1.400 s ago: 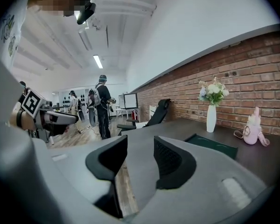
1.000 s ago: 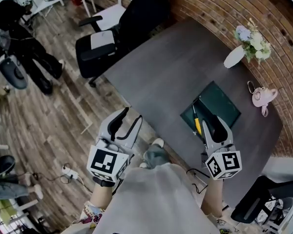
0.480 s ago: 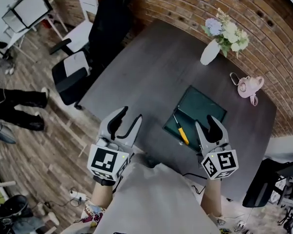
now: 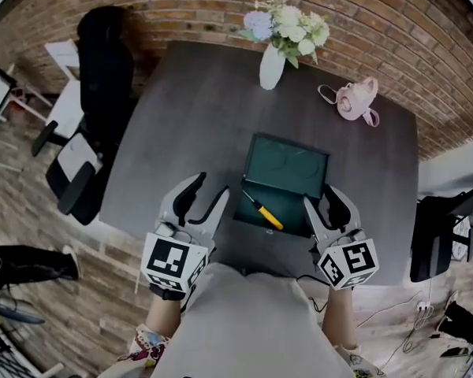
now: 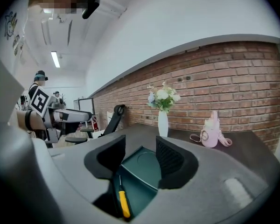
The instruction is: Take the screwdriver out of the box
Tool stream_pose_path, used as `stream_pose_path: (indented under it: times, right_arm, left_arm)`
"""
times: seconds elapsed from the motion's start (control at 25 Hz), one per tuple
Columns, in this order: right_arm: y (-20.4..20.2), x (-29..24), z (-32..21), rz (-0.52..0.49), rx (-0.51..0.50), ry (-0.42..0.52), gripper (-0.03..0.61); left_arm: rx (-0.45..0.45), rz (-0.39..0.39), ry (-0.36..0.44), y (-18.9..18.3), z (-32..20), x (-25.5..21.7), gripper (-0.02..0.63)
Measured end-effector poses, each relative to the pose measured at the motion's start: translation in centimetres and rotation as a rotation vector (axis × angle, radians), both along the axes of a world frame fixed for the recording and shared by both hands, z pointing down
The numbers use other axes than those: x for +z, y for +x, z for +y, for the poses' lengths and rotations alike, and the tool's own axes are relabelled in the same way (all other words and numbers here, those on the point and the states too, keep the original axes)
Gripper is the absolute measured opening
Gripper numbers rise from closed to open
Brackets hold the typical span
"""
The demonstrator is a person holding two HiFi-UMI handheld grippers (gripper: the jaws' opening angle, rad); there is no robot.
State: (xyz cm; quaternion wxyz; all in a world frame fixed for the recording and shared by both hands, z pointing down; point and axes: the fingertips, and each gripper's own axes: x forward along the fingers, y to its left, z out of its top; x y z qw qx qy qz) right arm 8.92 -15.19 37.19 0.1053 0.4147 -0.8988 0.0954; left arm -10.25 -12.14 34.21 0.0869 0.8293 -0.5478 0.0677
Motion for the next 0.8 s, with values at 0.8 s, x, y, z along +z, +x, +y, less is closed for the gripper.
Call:
stream_pose_path:
  times: [0.8]
  right_arm:
    - [1.1, 1.7, 1.0, 0.044, 0.146, -0.070, 0.199]
  left_arm:
    - [0.231, 0.010, -0.046, 3.0, -3.2, 1.8, 0.183]
